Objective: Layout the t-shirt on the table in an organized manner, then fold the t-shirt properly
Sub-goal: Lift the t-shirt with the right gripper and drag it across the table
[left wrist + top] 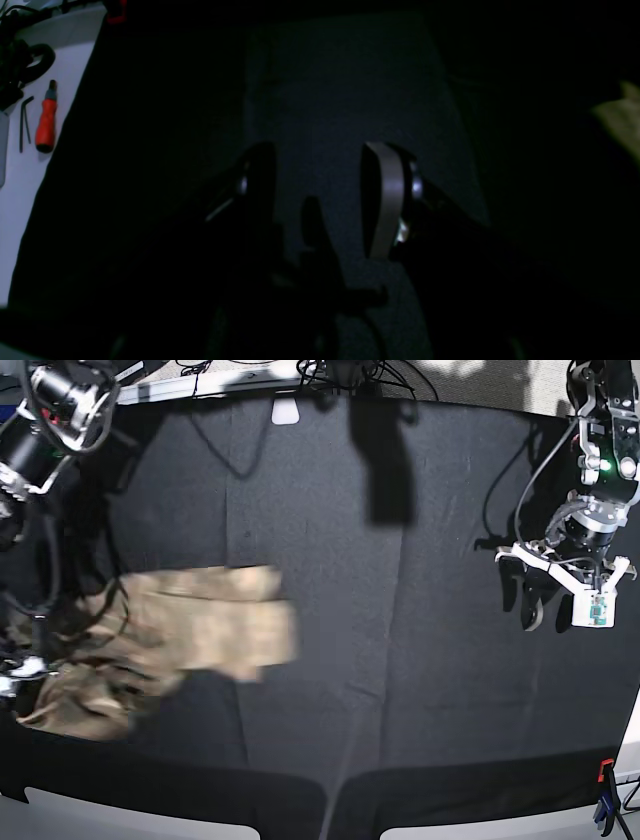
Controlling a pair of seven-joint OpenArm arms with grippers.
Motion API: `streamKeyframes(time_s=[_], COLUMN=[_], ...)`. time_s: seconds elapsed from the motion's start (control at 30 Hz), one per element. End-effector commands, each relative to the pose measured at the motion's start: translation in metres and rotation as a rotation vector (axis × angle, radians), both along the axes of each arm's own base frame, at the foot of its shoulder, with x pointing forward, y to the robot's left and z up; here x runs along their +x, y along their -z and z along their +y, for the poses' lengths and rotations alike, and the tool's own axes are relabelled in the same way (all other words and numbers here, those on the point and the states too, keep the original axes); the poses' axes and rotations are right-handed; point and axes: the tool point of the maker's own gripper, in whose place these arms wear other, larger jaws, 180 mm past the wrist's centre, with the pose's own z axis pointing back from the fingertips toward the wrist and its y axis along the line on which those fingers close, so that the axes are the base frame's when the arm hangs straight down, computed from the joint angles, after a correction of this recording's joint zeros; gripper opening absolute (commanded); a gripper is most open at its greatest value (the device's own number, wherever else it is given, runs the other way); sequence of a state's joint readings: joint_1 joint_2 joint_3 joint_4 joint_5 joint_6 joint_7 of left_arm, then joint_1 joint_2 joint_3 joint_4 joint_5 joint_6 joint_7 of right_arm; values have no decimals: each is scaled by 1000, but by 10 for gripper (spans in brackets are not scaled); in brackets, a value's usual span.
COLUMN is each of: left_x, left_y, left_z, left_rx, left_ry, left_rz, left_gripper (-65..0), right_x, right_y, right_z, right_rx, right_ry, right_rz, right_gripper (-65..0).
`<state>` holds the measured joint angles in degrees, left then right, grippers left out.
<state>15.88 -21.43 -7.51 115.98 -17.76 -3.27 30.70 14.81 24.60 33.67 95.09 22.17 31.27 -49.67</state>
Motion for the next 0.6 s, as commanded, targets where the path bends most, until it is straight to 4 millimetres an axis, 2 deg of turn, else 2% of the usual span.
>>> streamKeyframes(time_s=[0.0, 0.07, 0.13, 0.23, 0.3, 0.4, 0.47, 0.57], left_x=[4, 4, 4, 4, 4, 4, 4, 4], left_y=[-15, -15, -15, -15, -15, -15, -15, -15], left_z=[1, 1, 1, 1, 1, 1, 1, 1], left_rx=[10, 10, 9, 9, 9, 9, 10, 10], left_ry=[4, 4, 5, 4, 4, 4, 4, 4], left_rz=[-53, -53, -53, -53, -53, -53, -53, -53], left_gripper=[-392, -392, -392, -392, -392, -392, -392, -392], right_x=[5, 7, 12, 22, 30, 43, 48, 49], right_y=[-29, -28, -25, -17, -12, -14, -25, -59], right_z=[3, 10, 26, 69, 109, 183, 239, 319], right_rx=[-8, 7, 28, 69, 94, 119, 135, 131], right_ry=[-29, -50, -96, -216, -319, -486, -608, -791], right_rz=[-90, -93, -93, -80, -69, -74, -102, -177], right_gripper=[-650, -650, -650, -650, -650, -650, -650, -650])
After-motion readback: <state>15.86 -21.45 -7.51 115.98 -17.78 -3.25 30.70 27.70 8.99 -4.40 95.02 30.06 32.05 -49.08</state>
